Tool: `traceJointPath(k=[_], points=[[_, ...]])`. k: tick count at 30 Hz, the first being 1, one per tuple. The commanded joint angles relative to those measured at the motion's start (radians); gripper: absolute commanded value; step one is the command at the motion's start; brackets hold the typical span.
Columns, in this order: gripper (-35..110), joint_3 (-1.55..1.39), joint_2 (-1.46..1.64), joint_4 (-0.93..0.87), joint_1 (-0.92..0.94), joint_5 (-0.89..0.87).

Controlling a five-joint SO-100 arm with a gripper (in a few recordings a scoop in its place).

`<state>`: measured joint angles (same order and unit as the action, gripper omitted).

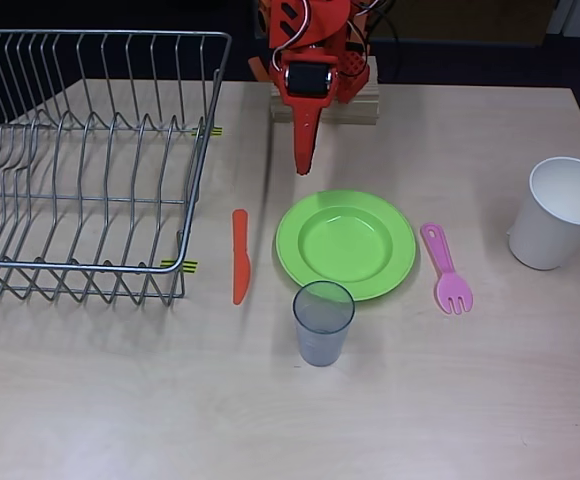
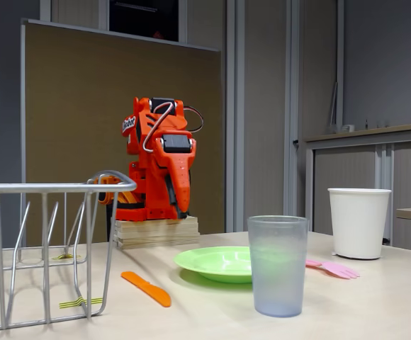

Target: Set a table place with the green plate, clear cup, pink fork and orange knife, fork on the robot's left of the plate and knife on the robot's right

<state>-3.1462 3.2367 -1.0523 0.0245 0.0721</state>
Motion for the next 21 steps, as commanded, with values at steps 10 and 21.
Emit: traceJointPath(k=[10,21], points=[[0,0.005,0.089,-0.16,-0.092,0.052],[0,0.005,0.087,-0.16,-0.126,0.046]])
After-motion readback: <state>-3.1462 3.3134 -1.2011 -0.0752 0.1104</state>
